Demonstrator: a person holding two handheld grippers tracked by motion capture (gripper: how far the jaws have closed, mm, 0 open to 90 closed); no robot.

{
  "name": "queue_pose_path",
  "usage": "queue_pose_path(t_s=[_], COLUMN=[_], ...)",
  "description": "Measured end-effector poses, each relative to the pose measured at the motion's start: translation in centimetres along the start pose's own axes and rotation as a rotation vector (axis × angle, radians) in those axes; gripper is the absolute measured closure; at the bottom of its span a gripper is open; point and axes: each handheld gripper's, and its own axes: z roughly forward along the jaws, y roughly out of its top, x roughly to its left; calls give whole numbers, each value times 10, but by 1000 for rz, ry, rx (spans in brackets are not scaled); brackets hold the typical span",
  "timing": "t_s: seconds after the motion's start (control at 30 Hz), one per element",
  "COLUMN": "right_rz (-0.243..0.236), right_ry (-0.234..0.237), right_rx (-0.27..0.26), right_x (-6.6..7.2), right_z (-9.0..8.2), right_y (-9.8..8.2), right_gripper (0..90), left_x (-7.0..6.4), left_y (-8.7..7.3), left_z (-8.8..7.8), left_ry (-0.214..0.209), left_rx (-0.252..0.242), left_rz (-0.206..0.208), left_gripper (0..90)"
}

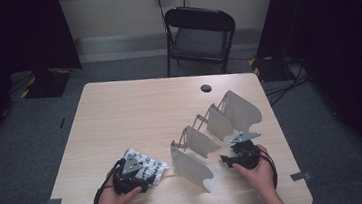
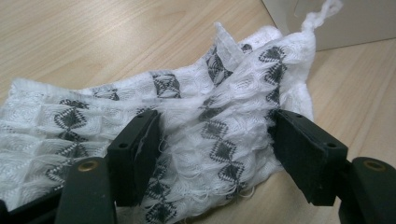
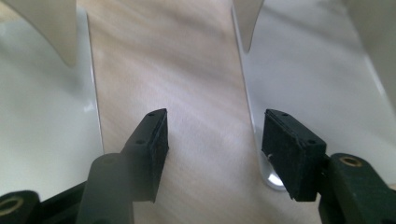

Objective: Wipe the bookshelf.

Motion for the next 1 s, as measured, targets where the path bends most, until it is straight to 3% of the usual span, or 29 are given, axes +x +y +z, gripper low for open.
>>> queue_pose_path(t_s=[0.3,0.43,0.57,0.73,0.9,1.0], right_rz=[-13,-44,-44,-52,-85,-87], right_ry=[-38,-53,-49,-43,-53,-36], right_rx=[-50,-50,-61,-62,-74,-84], right_x=[0,1,6,12,10,9], right_z=[-12,-14,-13,-10,-11,-10], right_y=[31,45,53,59,58,56], right_gripper=[452,516,554,660,878,884], left_x=[0,0,0,0,0,0], left_y=[0,1,1,1,1,1], left_z=[0,1,1,1,1,1], left_ry=[-1,-5,-2,-3,-3,0], left_rx=[4,0,-2,-2,-3,4], left_rz=[1,3,2,3,3,7], left_gripper=[313,312,312,312,312,312])
